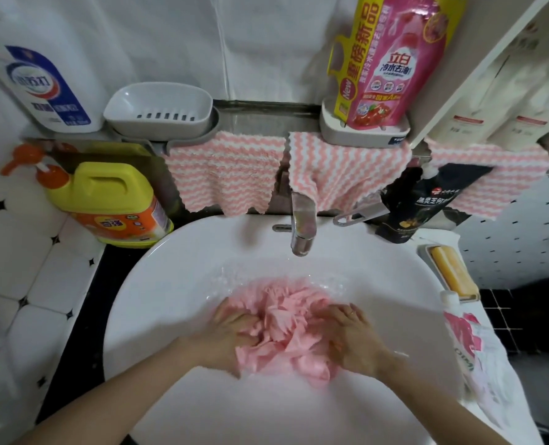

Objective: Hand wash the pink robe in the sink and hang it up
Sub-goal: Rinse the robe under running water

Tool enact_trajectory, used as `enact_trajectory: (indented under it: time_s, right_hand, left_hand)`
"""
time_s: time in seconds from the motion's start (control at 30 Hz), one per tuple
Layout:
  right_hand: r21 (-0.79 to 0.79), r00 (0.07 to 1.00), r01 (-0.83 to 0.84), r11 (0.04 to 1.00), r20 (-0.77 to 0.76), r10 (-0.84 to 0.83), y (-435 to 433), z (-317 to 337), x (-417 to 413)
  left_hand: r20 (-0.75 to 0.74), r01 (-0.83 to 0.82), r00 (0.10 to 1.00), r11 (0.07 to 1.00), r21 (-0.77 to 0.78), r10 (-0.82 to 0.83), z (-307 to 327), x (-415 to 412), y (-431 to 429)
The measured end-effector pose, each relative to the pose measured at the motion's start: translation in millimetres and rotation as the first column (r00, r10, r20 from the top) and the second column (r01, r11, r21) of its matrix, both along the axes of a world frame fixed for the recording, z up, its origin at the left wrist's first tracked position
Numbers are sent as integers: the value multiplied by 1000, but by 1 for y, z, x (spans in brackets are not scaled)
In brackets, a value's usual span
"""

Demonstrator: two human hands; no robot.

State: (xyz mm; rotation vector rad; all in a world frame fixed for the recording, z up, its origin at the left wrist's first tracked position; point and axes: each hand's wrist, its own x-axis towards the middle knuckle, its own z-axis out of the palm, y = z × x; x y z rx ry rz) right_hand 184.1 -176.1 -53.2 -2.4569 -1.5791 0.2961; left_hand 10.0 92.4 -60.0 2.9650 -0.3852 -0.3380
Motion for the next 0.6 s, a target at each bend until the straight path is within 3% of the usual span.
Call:
enact_trajectory:
  time_s: [0.03, 0.07, 0.1, 0.17, 0.2, 0.23, 0.33, 0.43, 0.5, 0.53, 0.6]
  right_hand:
    - [65, 978, 145, 987, -162, -133, 2, 9, 0]
    - [115, 887, 353, 929, -358, -293, 5, 17, 1]
    - [101, 726, 566, 818, -532, -436, 9, 15, 5]
    - [-109, 336, 798, 593, -736, -588, 21, 16, 10]
    - [-192, 201, 832, 520, -770, -605, 28, 9, 12]
    - [-240, 141, 837, 491, -773, -618, 36, 1, 11]
    - [-308, 84, 754, 580, -831, -550, 67, -10, 8]
    - [-391, -202, 628, 673, -917, -344, 88, 10, 9]
    - [-363, -184, 652, 666, -928, -325, 88, 24, 9]
    - [-304, -95, 696, 651, -937, -335, 86, 30, 5]
    - [-134, 140, 757, 639, -923, -359, 73, 42, -11]
  left_hand:
    - [37, -91, 995, 985, -148, 98, 1, 0, 1]
    - [41, -216, 970, 927, -308, 239, 7, 4, -1]
    - [43, -355, 911, 832, -425, 411, 9, 12, -2]
    - [-117, -644, 687, 526, -556, 718, 19, 30, -10]
    - [-267, -739, 566, 337, -583, 780, 25, 41, -15]
    - [-429, -795, 483, 178, -580, 763, 19, 51, -19]
    - [-731, -864, 397, -43, -502, 555, 16, 86, -42]
    - [-872, -809, 288, -386, -443, 397, 31, 109, -56]
    - [-866, -762, 303, -444, -471, 398, 37, 105, -57]
    - [-823, -746, 341, -401, -531, 454, 42, 97, -57]
    - [-637, -674, 518, -187, -715, 571, 45, 72, -58]
